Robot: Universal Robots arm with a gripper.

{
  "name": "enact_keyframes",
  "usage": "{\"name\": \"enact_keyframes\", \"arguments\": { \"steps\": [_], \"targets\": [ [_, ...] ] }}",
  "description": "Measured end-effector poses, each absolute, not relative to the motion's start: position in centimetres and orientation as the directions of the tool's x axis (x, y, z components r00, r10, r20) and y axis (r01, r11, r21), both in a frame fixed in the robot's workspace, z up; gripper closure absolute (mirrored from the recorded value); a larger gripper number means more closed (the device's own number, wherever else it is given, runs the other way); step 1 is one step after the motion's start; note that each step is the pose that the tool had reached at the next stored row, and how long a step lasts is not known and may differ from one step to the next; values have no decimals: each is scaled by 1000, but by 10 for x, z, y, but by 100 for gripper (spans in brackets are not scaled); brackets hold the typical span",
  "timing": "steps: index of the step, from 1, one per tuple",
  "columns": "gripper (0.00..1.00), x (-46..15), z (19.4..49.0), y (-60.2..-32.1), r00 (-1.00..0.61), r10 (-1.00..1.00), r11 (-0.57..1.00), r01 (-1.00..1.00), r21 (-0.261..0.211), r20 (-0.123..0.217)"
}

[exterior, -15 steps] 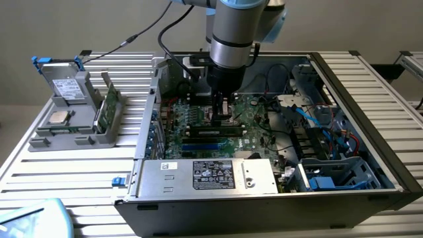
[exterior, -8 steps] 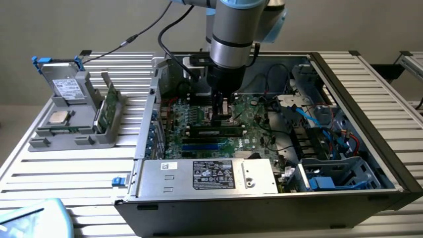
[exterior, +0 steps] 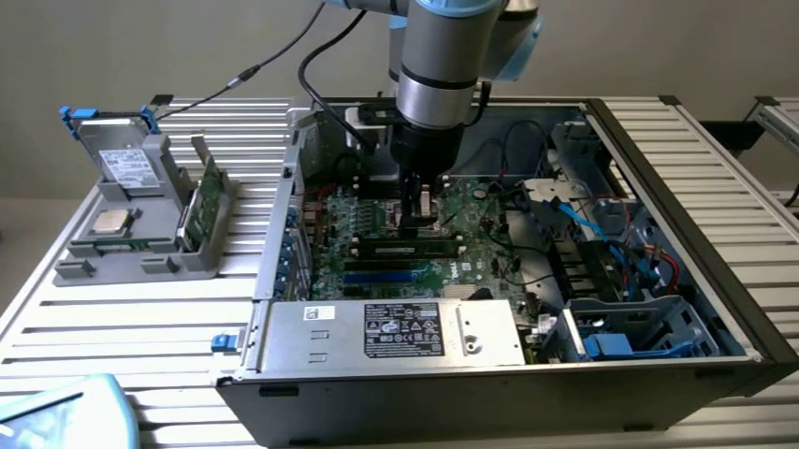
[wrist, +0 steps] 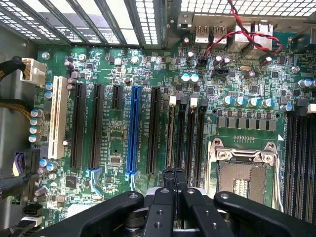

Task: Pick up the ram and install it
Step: 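Press down the ram until it locks into place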

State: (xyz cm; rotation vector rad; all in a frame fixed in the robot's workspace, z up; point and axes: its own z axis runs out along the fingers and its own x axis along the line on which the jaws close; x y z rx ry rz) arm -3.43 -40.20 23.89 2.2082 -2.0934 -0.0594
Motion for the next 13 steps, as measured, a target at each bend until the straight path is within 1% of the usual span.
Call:
{"name": "enact_keyframes", "arguments": {
  "steps": [8, 13],
  "targets": [
    [89, -12, 238, -407, 55, -998, -52, -994, 97, 28],
    [89, -8, 236, -407, 55, -998, -53, -994, 97, 27]
  ]
}}
